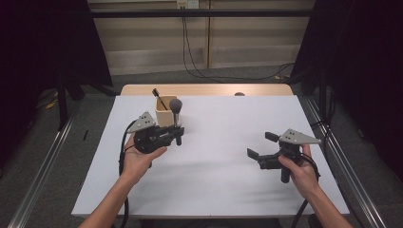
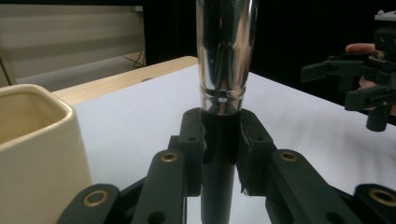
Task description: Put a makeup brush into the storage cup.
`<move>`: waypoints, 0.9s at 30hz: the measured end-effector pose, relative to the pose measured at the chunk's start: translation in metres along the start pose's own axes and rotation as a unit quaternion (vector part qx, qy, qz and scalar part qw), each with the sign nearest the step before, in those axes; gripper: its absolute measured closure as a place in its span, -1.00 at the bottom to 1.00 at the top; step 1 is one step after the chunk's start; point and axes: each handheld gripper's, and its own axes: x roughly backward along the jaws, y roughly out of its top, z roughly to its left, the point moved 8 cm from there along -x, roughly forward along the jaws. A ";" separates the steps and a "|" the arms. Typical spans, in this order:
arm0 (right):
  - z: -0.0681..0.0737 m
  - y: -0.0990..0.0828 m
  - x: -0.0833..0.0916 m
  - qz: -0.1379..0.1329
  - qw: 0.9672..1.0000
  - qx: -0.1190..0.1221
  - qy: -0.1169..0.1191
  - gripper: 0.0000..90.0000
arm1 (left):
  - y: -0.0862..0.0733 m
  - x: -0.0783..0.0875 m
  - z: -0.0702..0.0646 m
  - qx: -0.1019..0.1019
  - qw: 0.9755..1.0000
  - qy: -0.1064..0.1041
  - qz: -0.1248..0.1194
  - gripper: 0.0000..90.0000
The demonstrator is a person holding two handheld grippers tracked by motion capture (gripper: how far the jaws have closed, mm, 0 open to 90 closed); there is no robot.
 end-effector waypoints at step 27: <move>-0.023 -0.028 0.035 -0.043 0.996 -0.026 -0.077 -1.00 | 0.032 0.017 0.041 0.002 0.998 0.061 -0.028 0.66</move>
